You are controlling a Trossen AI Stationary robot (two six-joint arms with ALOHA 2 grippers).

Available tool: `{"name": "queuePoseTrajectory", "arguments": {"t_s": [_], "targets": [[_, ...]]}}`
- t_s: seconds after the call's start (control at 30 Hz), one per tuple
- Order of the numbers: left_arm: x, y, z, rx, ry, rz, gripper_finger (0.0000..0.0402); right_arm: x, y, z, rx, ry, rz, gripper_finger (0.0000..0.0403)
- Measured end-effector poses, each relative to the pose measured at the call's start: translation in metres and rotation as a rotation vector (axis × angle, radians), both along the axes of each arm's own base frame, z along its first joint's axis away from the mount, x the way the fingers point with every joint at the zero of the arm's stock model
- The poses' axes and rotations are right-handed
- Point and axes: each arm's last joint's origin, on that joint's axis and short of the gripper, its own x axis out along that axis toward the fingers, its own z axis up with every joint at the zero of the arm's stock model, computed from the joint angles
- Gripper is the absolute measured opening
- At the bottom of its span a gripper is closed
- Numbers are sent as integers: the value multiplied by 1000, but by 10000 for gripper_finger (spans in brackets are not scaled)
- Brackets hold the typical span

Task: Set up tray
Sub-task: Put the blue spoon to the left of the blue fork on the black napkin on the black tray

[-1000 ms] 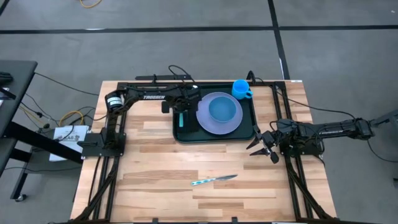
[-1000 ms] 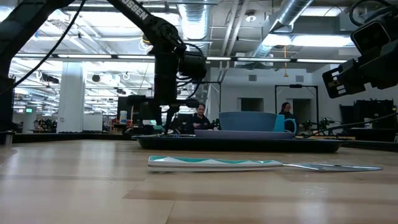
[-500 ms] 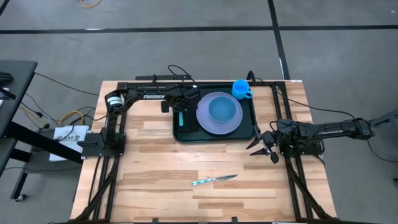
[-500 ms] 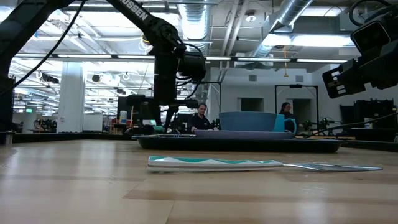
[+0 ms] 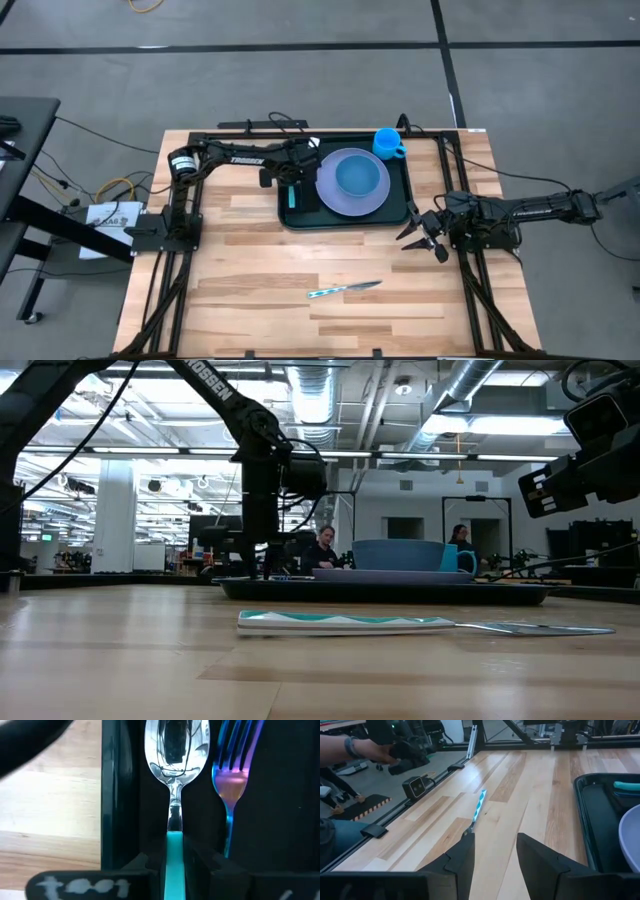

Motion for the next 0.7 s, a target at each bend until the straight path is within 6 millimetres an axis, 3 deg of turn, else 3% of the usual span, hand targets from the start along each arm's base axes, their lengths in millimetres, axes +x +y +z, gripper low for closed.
{"name": "queuePoseTrajectory", "arguments": {"t_s": [0.27, 0.7], "targets": [[0, 1, 0, -15, -10, -9, 37, 0, 0, 0, -1, -1, 1, 137], [0, 1, -1, -26, -12, -26, 85, 0, 0, 0, -1, -1, 0, 137]]}}
